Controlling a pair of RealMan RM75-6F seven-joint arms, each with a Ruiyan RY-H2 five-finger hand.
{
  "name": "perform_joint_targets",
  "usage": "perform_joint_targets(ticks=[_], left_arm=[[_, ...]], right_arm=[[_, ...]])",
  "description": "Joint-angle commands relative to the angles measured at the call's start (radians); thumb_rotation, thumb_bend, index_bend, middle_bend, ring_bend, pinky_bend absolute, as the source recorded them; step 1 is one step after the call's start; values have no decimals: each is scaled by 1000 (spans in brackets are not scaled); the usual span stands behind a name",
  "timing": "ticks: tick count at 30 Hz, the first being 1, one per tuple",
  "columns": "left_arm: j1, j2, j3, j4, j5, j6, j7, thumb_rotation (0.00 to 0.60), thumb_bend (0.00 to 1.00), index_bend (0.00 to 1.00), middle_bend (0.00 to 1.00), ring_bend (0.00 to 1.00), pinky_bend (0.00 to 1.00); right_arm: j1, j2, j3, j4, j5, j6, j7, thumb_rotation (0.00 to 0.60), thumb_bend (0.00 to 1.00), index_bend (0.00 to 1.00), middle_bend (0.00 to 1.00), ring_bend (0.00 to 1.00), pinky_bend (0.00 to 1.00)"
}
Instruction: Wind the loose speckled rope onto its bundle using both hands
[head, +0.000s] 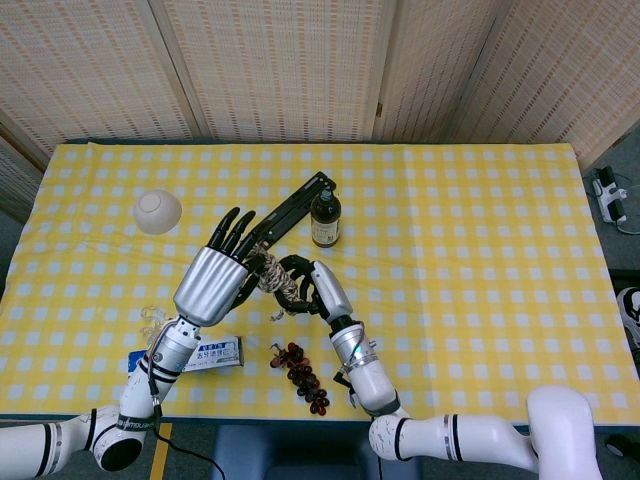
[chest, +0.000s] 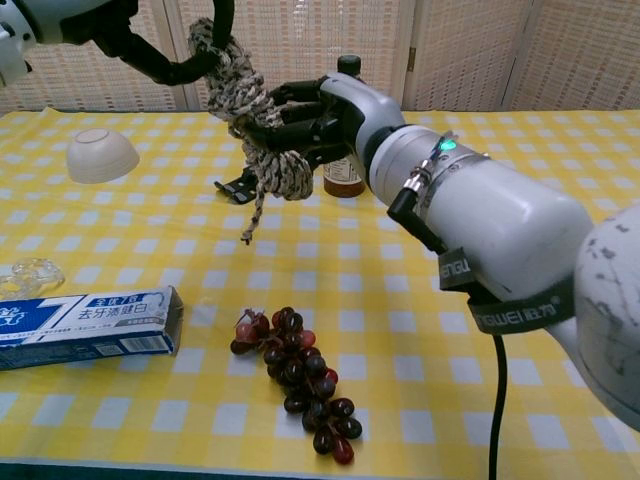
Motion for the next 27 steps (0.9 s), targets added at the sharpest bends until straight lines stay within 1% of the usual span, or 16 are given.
perform_joint_targets(ticks=[1,7,15,17,18,21,24,27], left_arm=[[13,-8,-7,2,-14,15,-10,600,532,690,149,0,0],[33,-5,-15,-11,-59,16,-39,600,532,689,149,0,0],[52,8,-17,-23,-111,-10,-106,600,533,686,149,0,0],[53,14,-16,-26,-113,-18,-119,600,532,667,149,0,0],[54,16,-15,-28,-112,-20,-124,600,532,651,149,0,0],[57,22,-13,-36,-111,-27,-140,600,529,508,144,0,0],[60,31,-11,-48,-118,-38,-153,600,480,377,134,0,0],[62,42,-8,-61,-131,-51,-165,600,442,301,124,0,0]], right_arm=[[-19,-14,16,7,-14,13,29,600,738,919,780,804,702],[-41,-26,27,21,-49,26,68,600,737,920,780,805,702],[-52,-17,10,48,-131,34,67,600,737,919,781,804,702],[-53,-15,9,54,-143,34,60,600,738,919,781,805,702],[-52,-15,8,58,-148,36,56,600,738,920,781,805,702],[-52,-15,5,70,-164,40,41,600,738,920,781,805,702],[-51,-14,-2,85,-182,49,17,600,738,920,781,804,702],[-48,-9,-10,100,-203,60,-21,600,738,919,781,804,702]])
